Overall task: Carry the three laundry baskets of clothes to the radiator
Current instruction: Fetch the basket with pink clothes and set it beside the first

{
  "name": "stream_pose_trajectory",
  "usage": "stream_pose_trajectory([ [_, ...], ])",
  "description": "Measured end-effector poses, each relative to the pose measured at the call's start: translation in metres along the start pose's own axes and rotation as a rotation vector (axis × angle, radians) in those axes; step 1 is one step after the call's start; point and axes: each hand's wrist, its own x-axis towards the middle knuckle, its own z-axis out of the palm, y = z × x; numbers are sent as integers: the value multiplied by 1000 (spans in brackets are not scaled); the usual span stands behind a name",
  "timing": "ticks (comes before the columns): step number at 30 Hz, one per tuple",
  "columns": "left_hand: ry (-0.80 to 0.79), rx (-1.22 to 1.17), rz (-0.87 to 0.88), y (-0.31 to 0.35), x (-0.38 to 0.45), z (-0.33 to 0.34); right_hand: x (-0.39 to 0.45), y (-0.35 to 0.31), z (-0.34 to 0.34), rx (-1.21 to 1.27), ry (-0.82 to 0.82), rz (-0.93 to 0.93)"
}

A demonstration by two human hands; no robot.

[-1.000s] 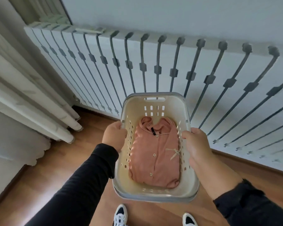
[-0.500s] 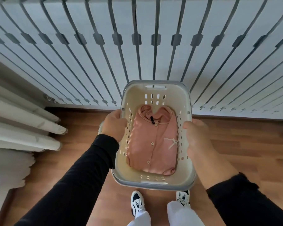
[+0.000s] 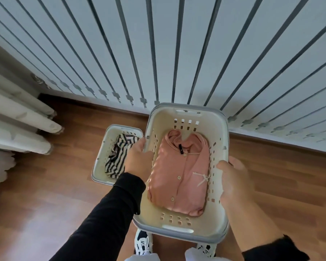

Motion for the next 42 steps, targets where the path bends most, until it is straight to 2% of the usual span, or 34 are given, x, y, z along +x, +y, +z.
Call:
stream_pose_trajectory([
  [6, 83, 32, -34, -62, 72, 39, 80, 67, 34, -35, -46, 10],
  [9, 73, 13, -65, -101, 111, 53, 119, 99, 52, -22, -52, -6],
  [12, 67, 4, -19, -142, 150, 67, 155, 136, 69, -29, -72, -26],
  [20, 138, -68, -37, -221, 224, 102, 241, 226, 105, -26, -112, -25],
  [26, 107, 94, 10, -250, 269, 111, 292, 276, 131, 3, -112, -35],
  [31, 171, 184, 14, -263, 288, 116, 303, 293, 154, -13, -81, -87],
  [37, 121, 346, -27, -284, 284, 113, 297, 321, 152, -22, -65, -55],
  [42, 78, 386, -71, -293, 290, 104, 300, 343, 158, -63, -59, -9],
])
